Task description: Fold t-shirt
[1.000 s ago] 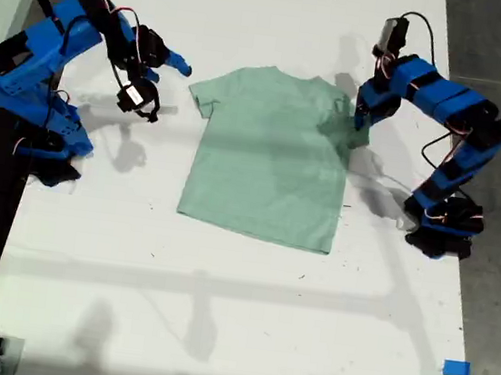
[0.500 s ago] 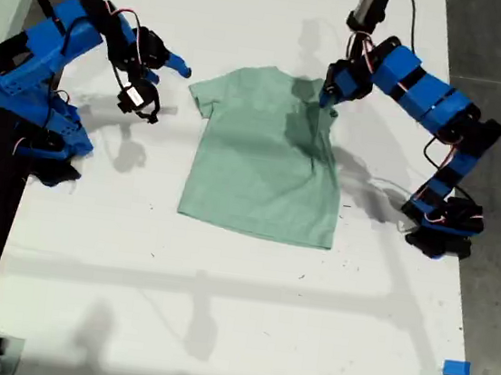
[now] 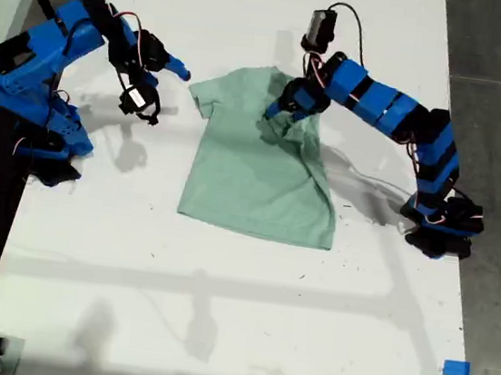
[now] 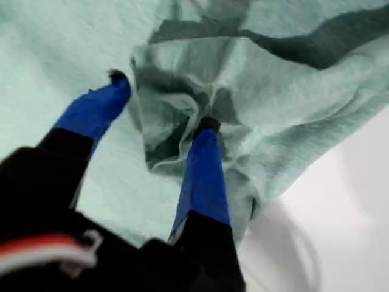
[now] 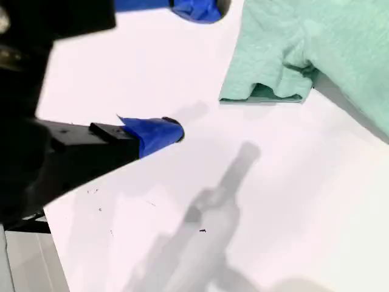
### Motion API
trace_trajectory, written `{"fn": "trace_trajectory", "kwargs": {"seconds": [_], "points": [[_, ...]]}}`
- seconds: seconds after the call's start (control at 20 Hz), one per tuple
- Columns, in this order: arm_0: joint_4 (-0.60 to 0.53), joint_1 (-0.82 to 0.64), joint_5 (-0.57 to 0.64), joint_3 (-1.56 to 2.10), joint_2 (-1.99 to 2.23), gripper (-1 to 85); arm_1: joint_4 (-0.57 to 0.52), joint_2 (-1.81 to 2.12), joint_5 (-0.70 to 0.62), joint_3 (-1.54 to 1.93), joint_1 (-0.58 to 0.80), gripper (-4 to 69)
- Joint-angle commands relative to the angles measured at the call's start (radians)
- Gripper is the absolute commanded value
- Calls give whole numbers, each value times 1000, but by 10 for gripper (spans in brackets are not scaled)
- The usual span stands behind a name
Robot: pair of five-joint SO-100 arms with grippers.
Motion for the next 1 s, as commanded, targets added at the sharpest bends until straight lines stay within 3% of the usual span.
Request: {"fn": "trace_trajectory", "kwargs": {"seconds": [0.0, 0.25, 0.55, 0.95], "points": [[-11, -15, -3, -6, 2, 335, 109, 117, -26, -140, 18, 290], [-37, -14, -3, -21, -37, 342, 252, 428, -58, -25, 86, 269], [-114, -32, -11, -101, -233, 358, 241, 785, -18, 367, 58, 228], [-115, -77, -9, -443, -721, 355, 192, 1017, 61, 643, -9, 187]]}}
